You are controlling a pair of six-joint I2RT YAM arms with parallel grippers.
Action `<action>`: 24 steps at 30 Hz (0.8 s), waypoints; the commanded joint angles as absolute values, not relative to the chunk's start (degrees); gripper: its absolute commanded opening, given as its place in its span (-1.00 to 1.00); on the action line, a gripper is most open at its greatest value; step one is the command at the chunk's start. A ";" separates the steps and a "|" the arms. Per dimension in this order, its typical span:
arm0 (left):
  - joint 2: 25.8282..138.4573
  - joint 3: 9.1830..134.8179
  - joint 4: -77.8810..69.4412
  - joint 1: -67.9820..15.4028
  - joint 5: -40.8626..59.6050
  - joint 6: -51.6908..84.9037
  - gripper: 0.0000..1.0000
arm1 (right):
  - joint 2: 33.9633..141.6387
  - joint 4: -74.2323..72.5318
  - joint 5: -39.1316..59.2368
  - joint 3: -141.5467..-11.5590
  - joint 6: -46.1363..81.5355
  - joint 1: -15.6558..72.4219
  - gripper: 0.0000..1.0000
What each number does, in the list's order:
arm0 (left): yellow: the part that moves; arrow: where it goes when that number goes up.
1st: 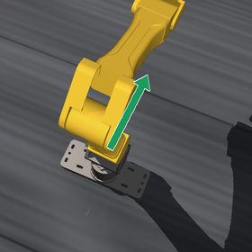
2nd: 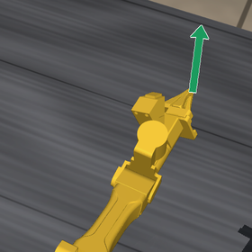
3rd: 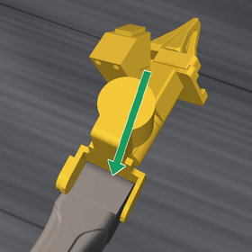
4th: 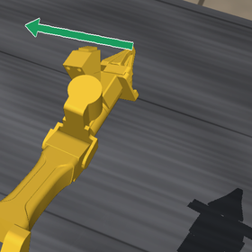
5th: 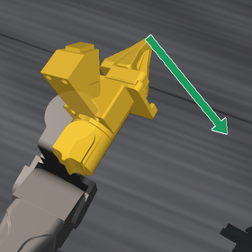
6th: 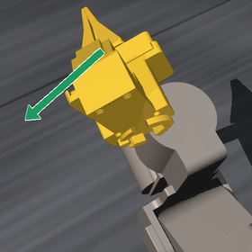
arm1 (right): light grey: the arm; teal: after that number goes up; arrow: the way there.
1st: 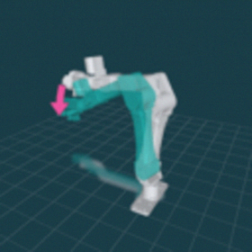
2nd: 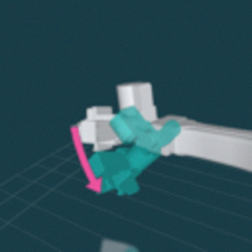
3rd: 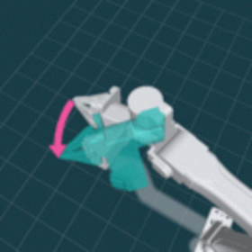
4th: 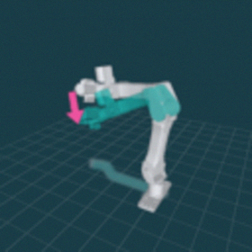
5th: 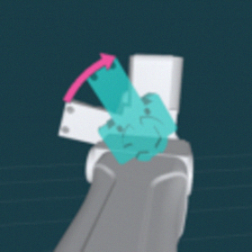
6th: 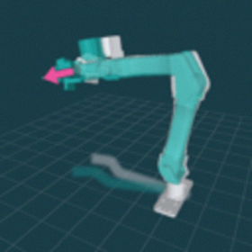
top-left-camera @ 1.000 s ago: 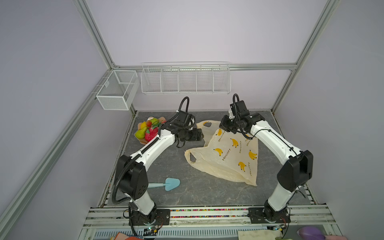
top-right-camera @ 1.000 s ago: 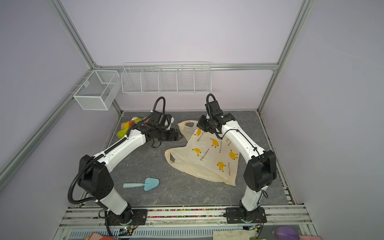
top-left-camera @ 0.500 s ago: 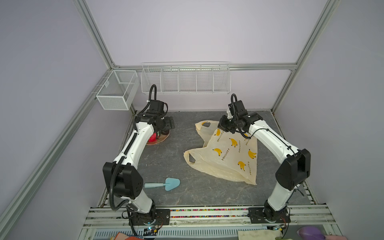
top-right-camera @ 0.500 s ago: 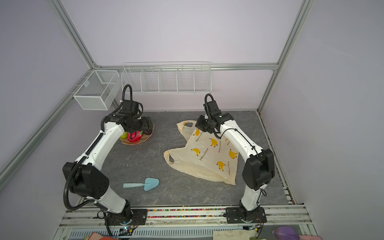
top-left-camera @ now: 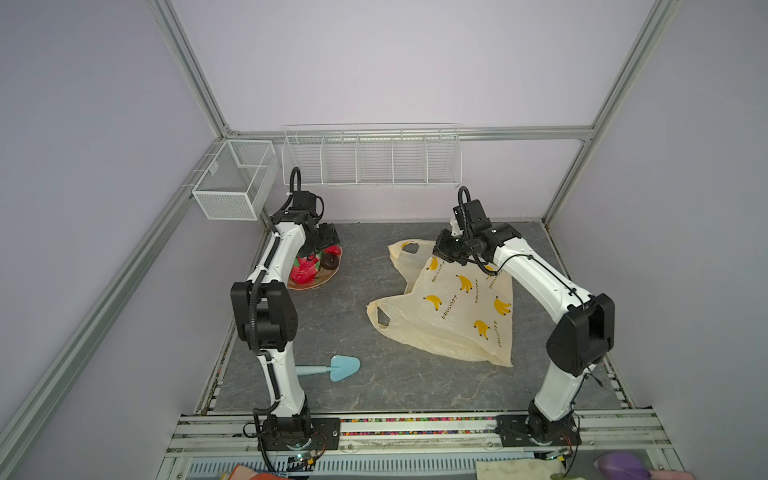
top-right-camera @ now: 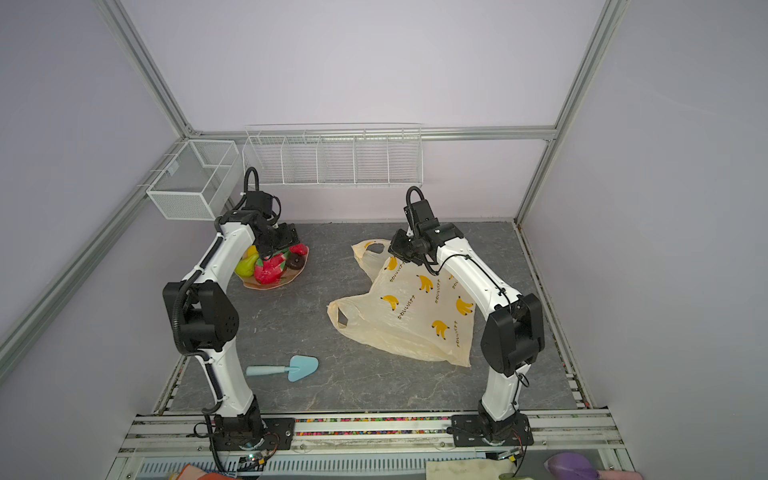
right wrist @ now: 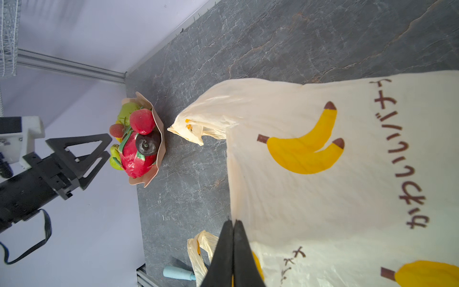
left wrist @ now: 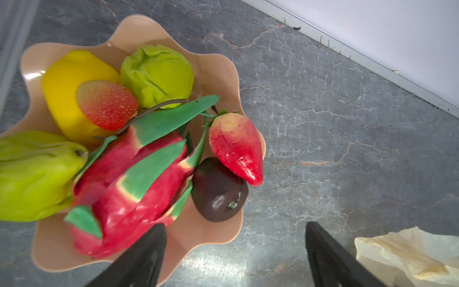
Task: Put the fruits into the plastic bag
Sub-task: 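Move the empty left gripper back above the fruit bowl, then grasp the pale red-yellow strawberry in the bowl with the left gripper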
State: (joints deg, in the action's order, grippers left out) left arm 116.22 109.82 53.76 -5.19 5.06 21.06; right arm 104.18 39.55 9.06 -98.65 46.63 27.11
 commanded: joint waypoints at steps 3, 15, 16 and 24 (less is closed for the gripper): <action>121.40 115.77 55.02 -4.50 7.98 25.02 0.72 | 105.29 40.01 9.11 -100.46 46.19 27.50 -0.87; 128.87 122.08 56.85 -4.48 6.75 26.15 0.70 | 106.48 39.97 9.10 -101.83 45.65 27.38 -0.87; 129.20 122.21 56.71 -4.48 6.78 26.19 0.70 | 106.67 40.19 9.20 -102.11 45.55 27.35 -0.87; 131.70 123.89 56.66 -4.48 7.03 25.94 0.65 | 107.50 39.85 9.75 -103.00 45.20 27.37 -0.87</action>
State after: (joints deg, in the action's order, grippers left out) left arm 129.86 121.54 54.96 -4.82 6.98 25.34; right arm 106.10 39.57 9.08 -101.82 46.00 27.16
